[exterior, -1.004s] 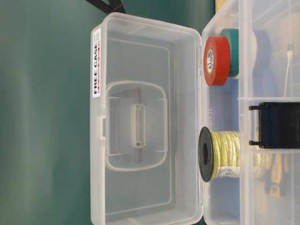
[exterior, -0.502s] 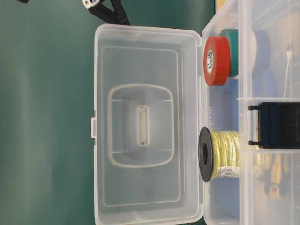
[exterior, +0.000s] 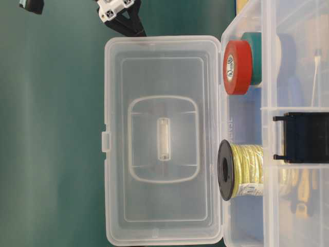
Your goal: Open the tool box with both arms.
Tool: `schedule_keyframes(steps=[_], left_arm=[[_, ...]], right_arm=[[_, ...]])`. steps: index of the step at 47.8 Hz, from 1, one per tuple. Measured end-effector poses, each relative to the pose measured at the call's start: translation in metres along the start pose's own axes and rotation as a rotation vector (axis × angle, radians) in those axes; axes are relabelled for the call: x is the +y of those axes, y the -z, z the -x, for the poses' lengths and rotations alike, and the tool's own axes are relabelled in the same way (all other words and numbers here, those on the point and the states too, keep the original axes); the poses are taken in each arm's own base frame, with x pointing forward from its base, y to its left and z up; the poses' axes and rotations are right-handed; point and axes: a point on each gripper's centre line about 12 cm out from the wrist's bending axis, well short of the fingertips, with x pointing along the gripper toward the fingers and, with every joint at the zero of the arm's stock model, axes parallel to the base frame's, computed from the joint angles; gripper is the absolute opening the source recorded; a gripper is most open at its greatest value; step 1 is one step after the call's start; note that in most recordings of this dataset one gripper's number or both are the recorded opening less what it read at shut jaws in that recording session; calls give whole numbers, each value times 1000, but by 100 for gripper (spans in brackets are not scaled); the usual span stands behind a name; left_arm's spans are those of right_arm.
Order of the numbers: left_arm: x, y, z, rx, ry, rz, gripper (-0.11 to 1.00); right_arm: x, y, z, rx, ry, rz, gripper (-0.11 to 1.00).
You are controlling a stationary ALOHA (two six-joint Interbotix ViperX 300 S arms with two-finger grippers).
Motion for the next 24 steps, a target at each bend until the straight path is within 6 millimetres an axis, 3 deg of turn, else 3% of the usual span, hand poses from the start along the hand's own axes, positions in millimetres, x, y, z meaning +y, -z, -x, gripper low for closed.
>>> schedule_keyframes(steps=[16,24], left_arm=[[3,2,-3,9,-8,7,84],[2,0,2,-2,-7,6,84]], right_arm=[[-4,-2,-3,0,12,-6,85],[-3,-1,6,-8,9,-8,85]])
